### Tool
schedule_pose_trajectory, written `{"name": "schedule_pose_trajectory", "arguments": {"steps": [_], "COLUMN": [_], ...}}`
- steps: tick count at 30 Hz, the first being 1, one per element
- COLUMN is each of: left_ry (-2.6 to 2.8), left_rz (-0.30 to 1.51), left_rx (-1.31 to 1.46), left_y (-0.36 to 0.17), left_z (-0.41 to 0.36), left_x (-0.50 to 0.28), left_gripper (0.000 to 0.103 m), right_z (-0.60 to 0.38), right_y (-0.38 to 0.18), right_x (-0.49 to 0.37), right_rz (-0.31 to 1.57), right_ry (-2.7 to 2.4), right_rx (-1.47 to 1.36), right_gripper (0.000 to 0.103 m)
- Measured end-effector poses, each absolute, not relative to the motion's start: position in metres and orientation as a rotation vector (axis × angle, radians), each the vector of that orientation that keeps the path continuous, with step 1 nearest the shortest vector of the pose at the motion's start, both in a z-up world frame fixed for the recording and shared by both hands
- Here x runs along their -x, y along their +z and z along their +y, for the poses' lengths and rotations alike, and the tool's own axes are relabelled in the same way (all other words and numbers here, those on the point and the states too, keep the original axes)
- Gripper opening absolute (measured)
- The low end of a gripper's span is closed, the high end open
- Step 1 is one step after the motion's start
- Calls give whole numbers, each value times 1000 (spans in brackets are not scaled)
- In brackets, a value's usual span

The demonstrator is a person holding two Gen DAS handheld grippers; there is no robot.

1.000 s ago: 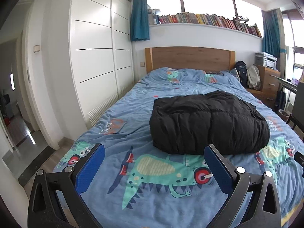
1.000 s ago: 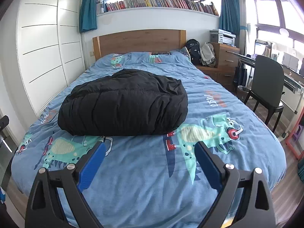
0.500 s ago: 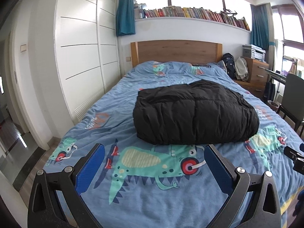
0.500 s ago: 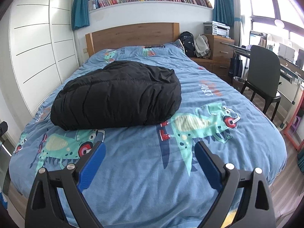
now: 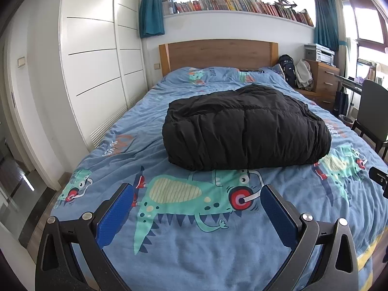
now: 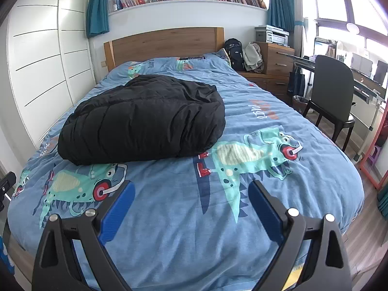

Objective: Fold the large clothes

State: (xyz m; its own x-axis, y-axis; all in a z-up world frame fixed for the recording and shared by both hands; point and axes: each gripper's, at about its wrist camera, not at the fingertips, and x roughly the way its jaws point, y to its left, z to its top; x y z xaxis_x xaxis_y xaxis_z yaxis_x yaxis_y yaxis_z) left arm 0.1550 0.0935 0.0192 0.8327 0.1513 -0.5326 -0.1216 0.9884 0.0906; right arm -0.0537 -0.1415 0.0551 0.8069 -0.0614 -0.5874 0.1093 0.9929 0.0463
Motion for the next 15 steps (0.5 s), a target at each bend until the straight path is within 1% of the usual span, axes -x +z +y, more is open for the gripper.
{"name": "schedule_pose_trajectory", "arguments": {"steps": [15], "left_ry": [128], "left_rz": [611], "left_rx": [-42], "left_y": [12], "left_z": [95], "left_x": [-158], "left_gripper": [102], "right_z": [-141], "right_y": [52], "right_x": [55], "right_rz": [624], "right_ry": [-104], "right_rx": [-74], "right_gripper": [95]}}
